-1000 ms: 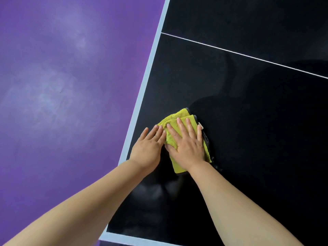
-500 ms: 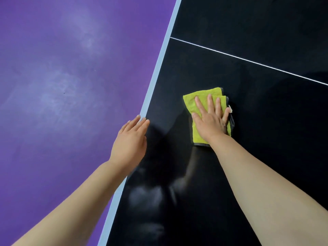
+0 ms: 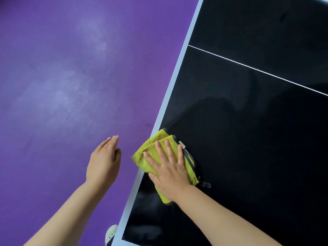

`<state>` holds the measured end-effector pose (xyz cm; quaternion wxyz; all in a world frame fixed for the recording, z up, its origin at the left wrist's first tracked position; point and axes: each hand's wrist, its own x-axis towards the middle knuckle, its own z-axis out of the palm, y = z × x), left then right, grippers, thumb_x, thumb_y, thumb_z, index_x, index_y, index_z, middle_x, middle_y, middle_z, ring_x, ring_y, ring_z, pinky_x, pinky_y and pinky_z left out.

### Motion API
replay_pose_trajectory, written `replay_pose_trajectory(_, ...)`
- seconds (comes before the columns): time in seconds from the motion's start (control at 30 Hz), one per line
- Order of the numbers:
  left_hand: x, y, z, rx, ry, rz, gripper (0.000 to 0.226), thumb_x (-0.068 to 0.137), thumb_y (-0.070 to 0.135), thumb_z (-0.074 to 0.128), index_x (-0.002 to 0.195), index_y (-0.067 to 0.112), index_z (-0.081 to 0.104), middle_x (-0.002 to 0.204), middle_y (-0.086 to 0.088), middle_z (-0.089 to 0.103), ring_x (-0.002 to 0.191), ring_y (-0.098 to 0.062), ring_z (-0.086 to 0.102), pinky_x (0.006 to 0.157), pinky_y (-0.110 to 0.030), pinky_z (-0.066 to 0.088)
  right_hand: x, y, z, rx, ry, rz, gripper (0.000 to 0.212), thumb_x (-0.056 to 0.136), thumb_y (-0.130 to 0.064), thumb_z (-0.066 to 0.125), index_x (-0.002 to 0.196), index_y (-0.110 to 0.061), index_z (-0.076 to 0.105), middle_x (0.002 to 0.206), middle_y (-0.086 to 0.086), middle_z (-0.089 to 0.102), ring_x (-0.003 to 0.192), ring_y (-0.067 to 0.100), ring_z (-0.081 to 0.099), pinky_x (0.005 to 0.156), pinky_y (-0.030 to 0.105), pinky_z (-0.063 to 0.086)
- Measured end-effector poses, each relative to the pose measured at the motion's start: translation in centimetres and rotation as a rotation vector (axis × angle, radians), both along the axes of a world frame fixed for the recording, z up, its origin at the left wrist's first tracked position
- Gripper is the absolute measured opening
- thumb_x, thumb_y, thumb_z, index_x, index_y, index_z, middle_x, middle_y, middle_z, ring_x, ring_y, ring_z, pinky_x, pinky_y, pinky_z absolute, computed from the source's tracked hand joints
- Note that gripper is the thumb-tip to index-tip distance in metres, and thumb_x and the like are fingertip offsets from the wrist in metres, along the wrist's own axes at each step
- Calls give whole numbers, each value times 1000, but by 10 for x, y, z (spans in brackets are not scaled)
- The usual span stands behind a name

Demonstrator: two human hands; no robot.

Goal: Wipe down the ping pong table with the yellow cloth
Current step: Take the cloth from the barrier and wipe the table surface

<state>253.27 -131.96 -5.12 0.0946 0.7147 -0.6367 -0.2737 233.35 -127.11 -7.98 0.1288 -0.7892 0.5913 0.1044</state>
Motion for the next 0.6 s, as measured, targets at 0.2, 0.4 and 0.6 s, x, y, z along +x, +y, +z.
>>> replay_pose_trajectory(0.2,-5,-5,1,4,20,22,46,95,14,44,141,18,43,144,0,44,133,-20,37,102,-35,34,-4,-9,-2,-37,-45,102,63,88,-53,30,150,-41,27,160,6,23,147,35,14,110,64,8)
replay_pose_trajectory(0.4,-51,-37,-8,-31,72,-42,45,97,25,46,142,20,41,145,1,43,133,-19,38,105,-31,31,-41,-76,-8,-71,-77,81,60,89,-52,31,148,-43,28,160,1,25,148,30,13,114,59,1)
replay_pose_trajectory(0.6,-111,-84,-16,-94,26,-162,56,88,23,63,140,18,44,146,-5,40,133,-28,39,107,-40,33,-105,-170,-6,-105,-16,-27,57,96,-54,25,151,-48,12,164,-5,1,150,24,-8,117,56,-11)
